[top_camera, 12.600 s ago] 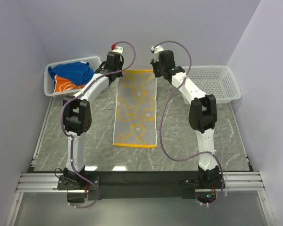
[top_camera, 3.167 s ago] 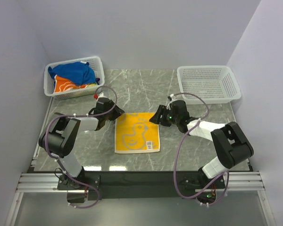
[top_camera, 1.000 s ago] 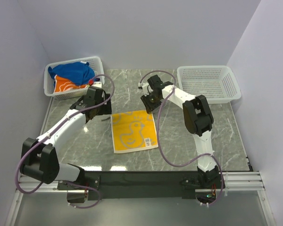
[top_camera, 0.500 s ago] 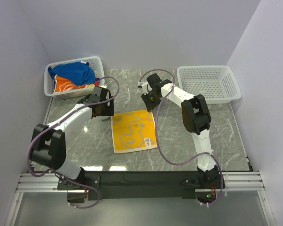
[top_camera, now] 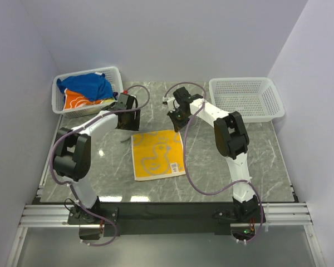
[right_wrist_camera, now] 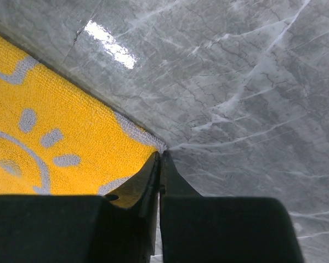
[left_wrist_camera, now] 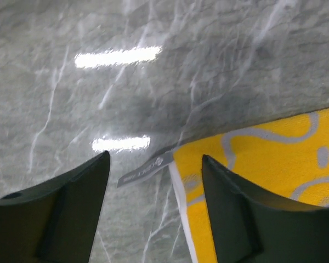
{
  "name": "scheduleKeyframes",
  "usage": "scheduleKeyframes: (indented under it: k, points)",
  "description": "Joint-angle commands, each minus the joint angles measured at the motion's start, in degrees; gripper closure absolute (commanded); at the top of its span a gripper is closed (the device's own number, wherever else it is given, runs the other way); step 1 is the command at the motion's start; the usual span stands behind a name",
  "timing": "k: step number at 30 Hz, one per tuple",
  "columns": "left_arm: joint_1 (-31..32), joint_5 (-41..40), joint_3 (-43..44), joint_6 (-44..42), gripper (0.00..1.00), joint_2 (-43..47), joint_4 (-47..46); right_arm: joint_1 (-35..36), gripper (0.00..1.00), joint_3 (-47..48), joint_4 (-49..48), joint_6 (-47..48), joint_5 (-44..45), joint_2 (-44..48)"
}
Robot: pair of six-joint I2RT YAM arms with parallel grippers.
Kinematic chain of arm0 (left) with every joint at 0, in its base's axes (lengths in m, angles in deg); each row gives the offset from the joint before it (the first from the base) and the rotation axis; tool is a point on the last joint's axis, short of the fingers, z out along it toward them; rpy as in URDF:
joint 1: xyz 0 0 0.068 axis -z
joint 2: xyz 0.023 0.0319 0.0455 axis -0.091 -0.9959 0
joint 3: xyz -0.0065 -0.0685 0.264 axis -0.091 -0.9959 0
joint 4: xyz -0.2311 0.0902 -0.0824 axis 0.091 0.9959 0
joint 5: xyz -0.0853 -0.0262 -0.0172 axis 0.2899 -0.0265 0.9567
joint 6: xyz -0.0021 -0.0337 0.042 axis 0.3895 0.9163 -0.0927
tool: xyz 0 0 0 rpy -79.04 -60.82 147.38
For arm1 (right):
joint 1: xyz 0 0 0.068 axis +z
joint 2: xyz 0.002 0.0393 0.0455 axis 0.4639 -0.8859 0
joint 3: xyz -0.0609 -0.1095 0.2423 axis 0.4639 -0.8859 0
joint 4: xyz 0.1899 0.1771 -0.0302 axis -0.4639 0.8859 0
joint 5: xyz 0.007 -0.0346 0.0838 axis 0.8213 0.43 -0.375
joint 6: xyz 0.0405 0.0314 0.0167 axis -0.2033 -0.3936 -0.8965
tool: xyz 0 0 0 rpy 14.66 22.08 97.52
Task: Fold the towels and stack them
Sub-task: Fold the towel
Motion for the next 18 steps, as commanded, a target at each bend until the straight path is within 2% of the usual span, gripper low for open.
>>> scheduleKeyframes:
  k: [1, 8, 18]
  points:
    - [-0.10, 4.32, 4.25, -4.14, 0.31, -1.97, 0.33, -0.02, 1.00, -1.35, 2.67, 1.44, 2.65, -1.51]
    - [-0.63, 9.15, 4.96, -6.35, 0.39, -5.14, 1.74, 0.07, 1.00, -2.84, 1.88, 1.44, 2.92, -0.72]
    - [-1.60, 11.01, 3.55, -7.93, 0.47, -5.05, 2.17, 0.07, 1.00, -4.51, 1.35, 1.36, 3.62, -0.02]
